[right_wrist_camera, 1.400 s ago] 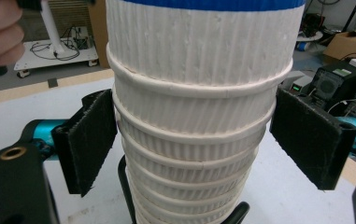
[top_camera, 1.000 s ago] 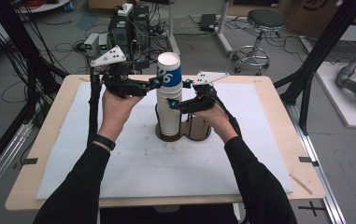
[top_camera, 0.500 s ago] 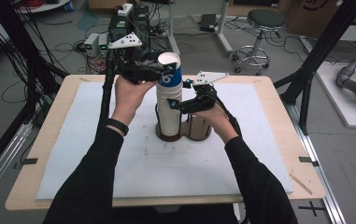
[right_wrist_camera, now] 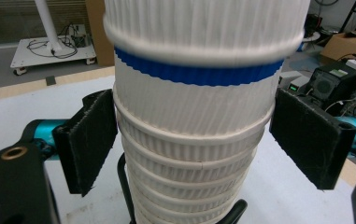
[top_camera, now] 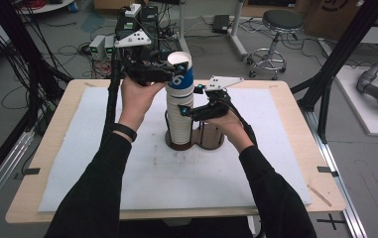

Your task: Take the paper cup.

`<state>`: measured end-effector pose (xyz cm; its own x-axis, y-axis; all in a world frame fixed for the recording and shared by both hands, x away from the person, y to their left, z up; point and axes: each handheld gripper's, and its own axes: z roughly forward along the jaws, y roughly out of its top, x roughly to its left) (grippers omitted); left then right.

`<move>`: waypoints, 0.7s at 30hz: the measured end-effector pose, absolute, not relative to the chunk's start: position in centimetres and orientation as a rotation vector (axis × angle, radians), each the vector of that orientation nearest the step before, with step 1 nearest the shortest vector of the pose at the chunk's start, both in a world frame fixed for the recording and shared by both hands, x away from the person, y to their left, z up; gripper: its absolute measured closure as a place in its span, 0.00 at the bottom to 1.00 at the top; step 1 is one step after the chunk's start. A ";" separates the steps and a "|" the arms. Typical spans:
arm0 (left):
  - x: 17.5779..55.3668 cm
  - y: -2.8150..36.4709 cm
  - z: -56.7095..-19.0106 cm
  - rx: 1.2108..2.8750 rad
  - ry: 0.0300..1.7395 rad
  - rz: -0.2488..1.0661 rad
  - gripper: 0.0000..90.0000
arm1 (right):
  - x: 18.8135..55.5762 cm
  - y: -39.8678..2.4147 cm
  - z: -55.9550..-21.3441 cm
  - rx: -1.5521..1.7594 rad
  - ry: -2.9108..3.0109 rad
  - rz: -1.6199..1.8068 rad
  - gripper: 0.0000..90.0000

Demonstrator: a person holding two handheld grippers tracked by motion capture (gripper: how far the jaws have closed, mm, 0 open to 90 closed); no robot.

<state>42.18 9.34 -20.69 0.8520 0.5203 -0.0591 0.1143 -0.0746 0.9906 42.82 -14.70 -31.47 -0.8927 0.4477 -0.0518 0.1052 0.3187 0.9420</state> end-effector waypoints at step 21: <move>40.2 9.7 -14.1 1.602 0.413 0.460 0.33 | 42.7 -14.7 -31.4 0.501 2.287 1.592 0.18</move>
